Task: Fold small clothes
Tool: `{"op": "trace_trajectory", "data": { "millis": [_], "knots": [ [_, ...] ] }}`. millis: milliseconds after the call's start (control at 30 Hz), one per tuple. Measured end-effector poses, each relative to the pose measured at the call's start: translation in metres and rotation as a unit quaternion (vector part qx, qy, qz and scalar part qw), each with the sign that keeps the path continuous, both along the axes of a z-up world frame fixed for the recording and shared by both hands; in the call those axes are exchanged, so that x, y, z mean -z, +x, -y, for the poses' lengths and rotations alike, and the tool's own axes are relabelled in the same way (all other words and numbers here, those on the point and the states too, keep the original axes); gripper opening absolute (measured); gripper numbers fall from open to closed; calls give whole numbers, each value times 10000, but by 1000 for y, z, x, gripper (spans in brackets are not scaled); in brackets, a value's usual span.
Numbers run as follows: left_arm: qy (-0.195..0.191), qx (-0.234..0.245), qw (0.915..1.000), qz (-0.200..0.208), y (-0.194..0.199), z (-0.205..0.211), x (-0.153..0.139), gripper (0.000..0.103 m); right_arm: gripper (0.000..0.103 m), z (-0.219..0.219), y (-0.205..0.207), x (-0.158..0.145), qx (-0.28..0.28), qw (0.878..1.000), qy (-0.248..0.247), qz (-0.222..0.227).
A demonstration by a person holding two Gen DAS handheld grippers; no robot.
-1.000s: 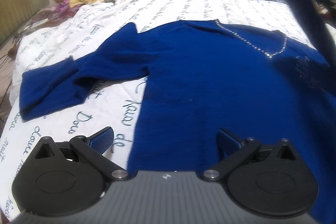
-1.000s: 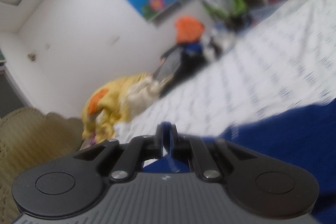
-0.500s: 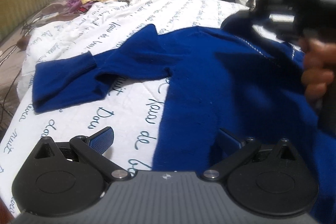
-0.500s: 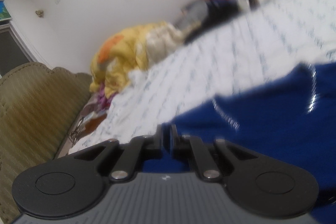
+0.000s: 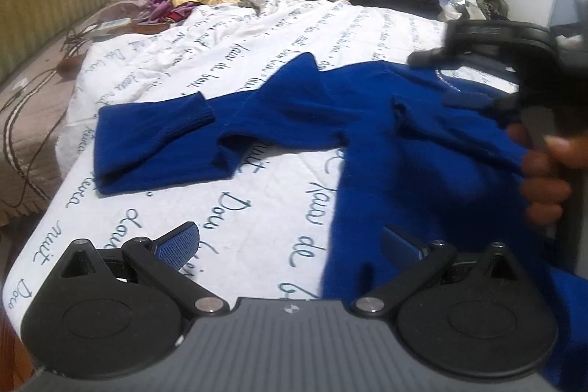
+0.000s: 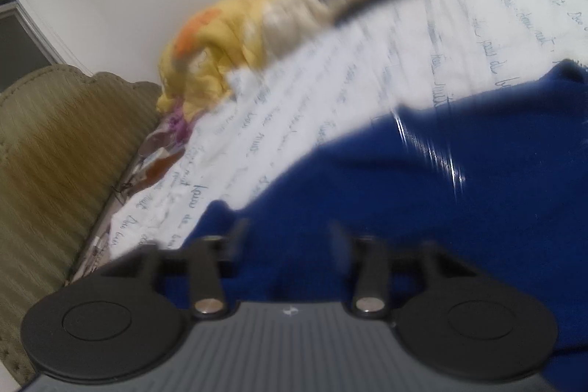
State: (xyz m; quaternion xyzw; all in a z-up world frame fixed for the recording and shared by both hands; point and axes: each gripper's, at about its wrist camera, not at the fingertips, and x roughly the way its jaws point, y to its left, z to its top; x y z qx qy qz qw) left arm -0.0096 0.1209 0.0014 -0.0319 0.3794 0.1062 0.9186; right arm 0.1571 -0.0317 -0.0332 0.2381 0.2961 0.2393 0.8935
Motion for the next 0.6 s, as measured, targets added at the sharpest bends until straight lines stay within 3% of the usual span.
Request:
{"op": "trace_trajectory", "data": {
  "millis": [133, 267, 333, 433, 600],
  "knots": [
    [-48, -158, 9999, 11, -3, -11, 0, 103, 64, 6, -12, -5, -52, 9999, 81, 75],
    [-9, -309, 9995, 19, -6, -26, -1, 103, 64, 1, -7, 7, -52, 9990, -277, -358],
    [214, -434, 9988, 123, -6, -39, -5, 103, 62, -4, -8, 11, 56, 9974, -602, -382],
    [573, -695, 9950, 431, -1, -65, -13, 103, 64, -4, -21, 4, 17, 9983, -564, -161],
    [1265, -614, 9881, 621, 26, -104, -15, 92, 64, -2, -48, -10, -68, 9971, -726, 197]
  ]
}}
